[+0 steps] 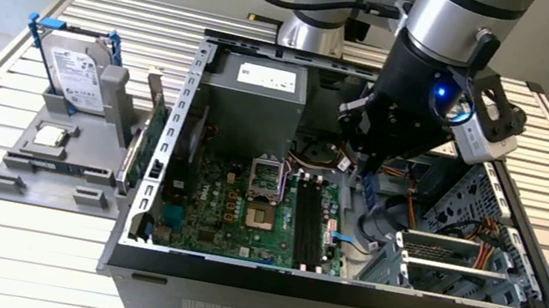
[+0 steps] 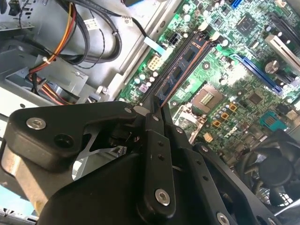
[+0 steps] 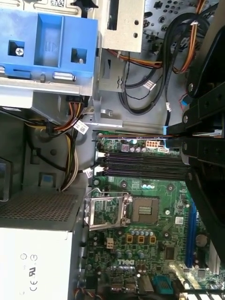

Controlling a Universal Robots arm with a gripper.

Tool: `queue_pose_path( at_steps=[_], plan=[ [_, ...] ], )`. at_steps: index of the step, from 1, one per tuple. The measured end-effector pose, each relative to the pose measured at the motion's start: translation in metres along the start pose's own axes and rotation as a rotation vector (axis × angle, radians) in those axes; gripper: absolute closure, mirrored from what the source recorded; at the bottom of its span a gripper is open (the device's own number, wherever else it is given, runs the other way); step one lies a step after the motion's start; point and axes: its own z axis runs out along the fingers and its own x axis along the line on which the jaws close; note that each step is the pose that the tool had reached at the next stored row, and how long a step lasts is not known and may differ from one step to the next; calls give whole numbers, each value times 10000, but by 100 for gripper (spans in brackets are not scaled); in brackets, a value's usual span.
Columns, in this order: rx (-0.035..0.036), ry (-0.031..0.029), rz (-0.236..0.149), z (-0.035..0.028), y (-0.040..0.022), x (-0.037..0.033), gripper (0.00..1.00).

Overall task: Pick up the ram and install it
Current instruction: 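Insert the ram into the slot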

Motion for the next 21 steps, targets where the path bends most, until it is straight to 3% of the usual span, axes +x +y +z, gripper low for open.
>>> queue_pose_path(
  at_steps=[2,7,16,21],
  plan=[
    [-18,0,0,28,1,1,100],
    [-163,-10,0,102,3,15,100],
    [-170,-10,67,266,6,83,100],
    [-171,-7,439,357,-12,86,100]
  ],
)
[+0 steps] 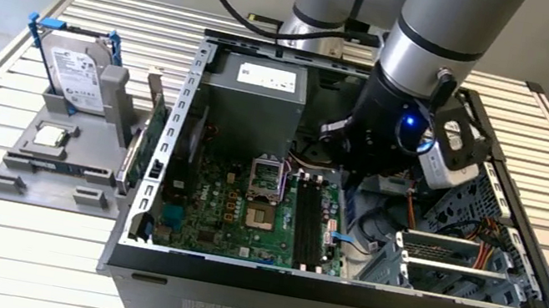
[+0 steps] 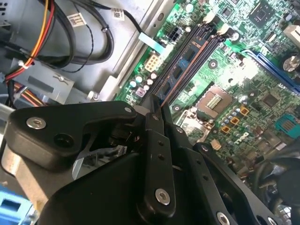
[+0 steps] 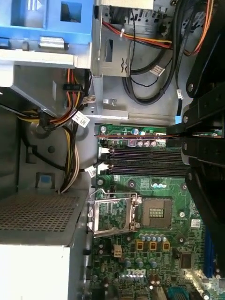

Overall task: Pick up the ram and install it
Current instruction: 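Insert the ram into the slot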

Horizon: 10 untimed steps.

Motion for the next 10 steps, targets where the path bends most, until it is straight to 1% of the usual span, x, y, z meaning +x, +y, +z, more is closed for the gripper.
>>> queue_pose_path(
  at_steps=[7,10],
  plan=[
    [0,0,326,116,-33,16,100],
    [2,6,384,119,-39,17,100]
  ],
)
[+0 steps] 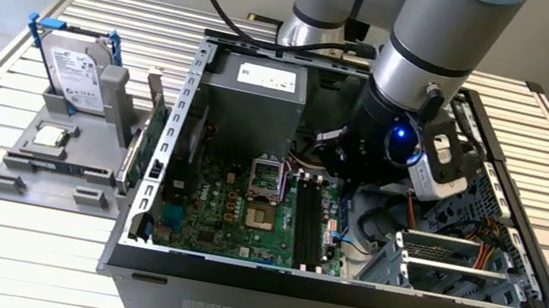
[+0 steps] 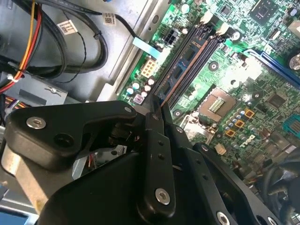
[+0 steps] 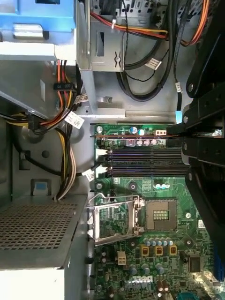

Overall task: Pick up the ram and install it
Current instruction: 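Insert the ram into the slot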

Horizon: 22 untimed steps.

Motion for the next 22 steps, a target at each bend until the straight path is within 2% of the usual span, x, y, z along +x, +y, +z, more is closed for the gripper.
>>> queue_pose_path(
  at_steps=[2,19,22],
  plan=[
    [0,0,6,3,-1,0,100],
    [2,1,15,289,-56,29,100],
    [3,2,-121,313,-64,29,100]
  ],
)
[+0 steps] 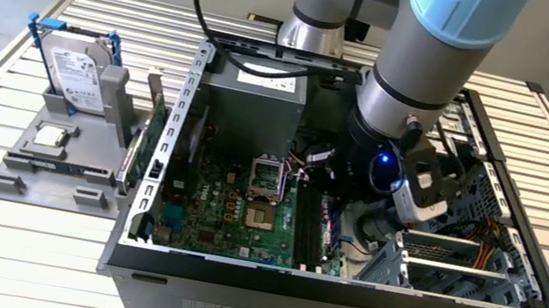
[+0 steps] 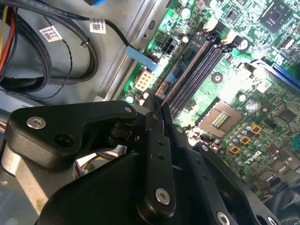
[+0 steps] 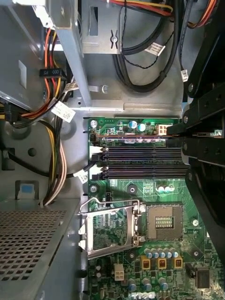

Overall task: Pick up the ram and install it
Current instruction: 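Insert the ram into the slot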

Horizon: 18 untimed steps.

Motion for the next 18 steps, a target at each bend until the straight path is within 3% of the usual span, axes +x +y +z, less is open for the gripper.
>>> queue_pose_path(
  at_steps=[6,18],
  plan=[
    [-2,-1,-338,19,-27,14,100],
    [0,0,-340,41,-60,72,100]
  ],
)
